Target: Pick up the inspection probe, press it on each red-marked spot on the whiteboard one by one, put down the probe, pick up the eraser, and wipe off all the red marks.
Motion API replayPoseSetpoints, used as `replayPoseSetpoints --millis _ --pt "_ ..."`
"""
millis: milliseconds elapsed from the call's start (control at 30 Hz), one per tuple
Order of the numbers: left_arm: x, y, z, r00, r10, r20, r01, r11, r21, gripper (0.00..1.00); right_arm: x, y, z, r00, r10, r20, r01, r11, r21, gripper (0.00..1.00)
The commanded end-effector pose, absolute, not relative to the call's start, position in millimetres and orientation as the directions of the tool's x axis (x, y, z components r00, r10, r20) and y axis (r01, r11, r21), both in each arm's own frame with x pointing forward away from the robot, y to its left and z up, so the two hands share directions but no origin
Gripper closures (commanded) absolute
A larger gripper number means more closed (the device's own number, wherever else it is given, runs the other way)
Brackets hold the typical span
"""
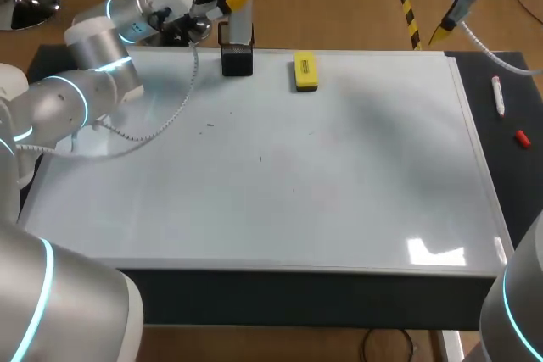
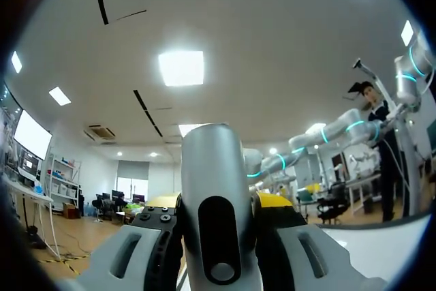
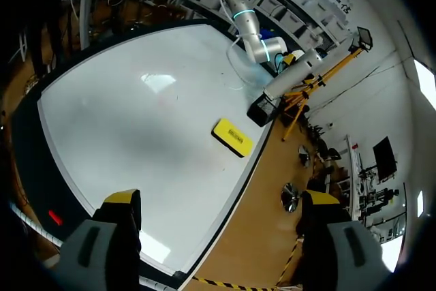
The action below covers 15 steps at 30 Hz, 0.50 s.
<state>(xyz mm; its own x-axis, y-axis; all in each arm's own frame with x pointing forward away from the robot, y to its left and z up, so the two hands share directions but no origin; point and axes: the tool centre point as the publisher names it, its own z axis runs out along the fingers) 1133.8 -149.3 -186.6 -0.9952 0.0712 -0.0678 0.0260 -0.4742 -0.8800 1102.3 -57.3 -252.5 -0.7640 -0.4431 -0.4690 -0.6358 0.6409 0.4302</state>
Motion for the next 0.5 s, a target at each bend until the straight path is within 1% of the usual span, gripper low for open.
replayPoseSetpoints --millis 33,233,500 --pt "1145.3 -150.3 -196.8 -0.991 0.104 -0.09 0.027 -0.497 -0.867 1.0 1102.7 -57.3 -251.8 -0.763 -0.447 -0.466 -0.637 0.642 0.427 0.0" --pt "1154.4 -149.5 -197.9 -0.991 0.09 -0.099 0.037 -0.529 -0.848 1.0 1102.7 -57.3 -251.8 -0.763 -0.447 -0.466 -0.637 0.642 0.427 0.0" --pt "1165.6 -145.3 -181.3 -0.99 0.07 -0.123 0.067 -0.531 -0.844 1.0 1102.7 -57.3 -251.8 -0.763 -0.447 -0.466 -0.637 0.642 0.427 0.0"
